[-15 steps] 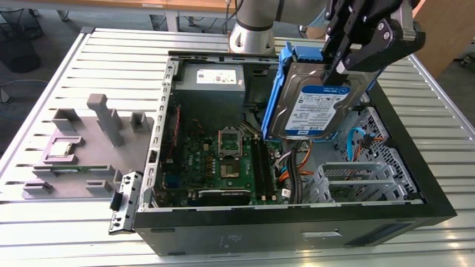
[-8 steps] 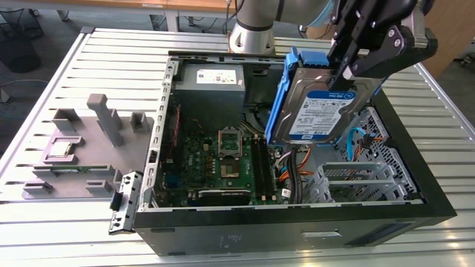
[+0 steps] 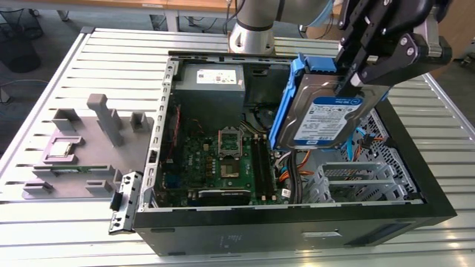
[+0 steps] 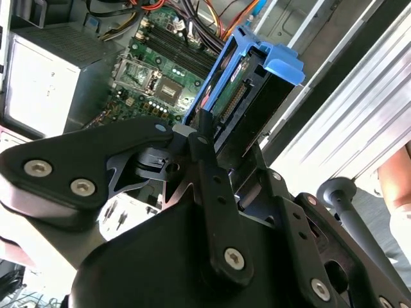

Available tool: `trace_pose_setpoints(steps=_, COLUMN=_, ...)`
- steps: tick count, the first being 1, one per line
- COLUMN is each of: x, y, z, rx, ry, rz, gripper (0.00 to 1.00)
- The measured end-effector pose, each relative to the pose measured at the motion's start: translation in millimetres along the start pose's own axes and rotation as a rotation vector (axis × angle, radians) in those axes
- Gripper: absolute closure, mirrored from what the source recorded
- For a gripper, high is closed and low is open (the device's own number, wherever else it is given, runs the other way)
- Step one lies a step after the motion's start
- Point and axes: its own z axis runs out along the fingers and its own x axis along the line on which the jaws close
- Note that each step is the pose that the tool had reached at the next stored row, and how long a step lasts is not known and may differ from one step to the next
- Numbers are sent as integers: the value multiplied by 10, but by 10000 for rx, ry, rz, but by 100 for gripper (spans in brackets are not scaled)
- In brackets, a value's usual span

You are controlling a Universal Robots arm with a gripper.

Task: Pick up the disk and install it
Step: 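Pick up the disk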

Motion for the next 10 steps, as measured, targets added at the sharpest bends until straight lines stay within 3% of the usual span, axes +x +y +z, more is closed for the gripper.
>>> trace_pose_setpoints(steps=10, x=101, y=-66, z=-8, rx=0, ry=0, rz=0, gripper=65)
